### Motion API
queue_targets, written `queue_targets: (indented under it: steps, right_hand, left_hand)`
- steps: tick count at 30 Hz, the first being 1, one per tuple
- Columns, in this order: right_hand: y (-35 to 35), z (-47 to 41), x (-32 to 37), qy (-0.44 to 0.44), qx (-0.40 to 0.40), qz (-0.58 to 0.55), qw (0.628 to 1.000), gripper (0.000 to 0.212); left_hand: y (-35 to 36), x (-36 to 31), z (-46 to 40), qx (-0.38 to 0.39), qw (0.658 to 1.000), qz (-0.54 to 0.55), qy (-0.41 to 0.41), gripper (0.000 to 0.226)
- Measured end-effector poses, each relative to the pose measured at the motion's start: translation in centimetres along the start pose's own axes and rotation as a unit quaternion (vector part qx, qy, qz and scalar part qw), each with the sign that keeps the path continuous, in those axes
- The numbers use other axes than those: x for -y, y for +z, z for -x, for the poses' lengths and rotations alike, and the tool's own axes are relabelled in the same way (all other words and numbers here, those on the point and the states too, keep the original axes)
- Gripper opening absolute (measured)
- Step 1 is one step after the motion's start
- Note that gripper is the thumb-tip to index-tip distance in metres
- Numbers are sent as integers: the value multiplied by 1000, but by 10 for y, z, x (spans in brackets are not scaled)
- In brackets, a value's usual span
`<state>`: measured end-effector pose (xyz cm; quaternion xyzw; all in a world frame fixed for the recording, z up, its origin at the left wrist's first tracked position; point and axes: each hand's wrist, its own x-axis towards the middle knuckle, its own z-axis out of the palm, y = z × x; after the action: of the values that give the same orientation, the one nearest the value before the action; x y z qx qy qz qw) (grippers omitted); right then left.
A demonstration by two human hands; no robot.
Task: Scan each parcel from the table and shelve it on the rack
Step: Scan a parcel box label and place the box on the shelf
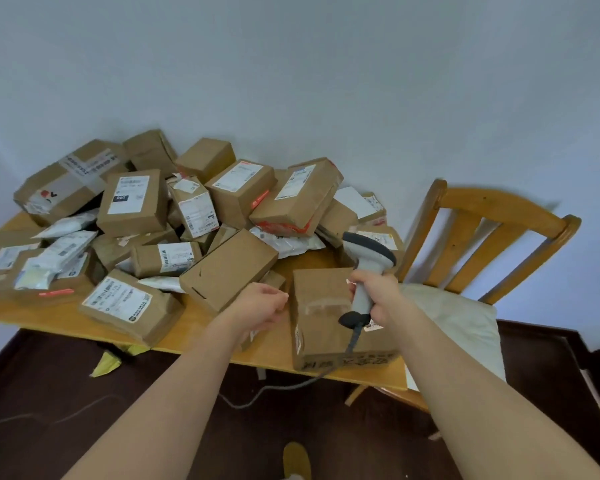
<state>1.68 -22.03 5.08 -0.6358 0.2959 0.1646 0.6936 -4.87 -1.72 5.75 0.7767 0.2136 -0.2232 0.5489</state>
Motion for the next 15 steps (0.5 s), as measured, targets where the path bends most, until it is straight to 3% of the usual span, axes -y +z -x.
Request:
queue_targets:
  steps: [3, 6, 10, 15]
  right_hand:
    - [-25, -38, -3, 17, -70, 33, 997, 18]
    - [-47, -67, -12, 23, -107, 69, 992, 32]
    - [-64, -87, -23, 62, -105, 76, 990, 20]
    - [-66, -86, -29, 78, -102, 63, 990, 30]
  left_hand:
    - [20, 5, -36, -8, 997, 7, -80, 52]
    - [43, 7, -64, 3, 988, 34, -150, 72]
    - [72, 17, -83, 32, 975, 84, -204, 70]
    - [86, 18, -82, 13, 979, 113, -167, 58]
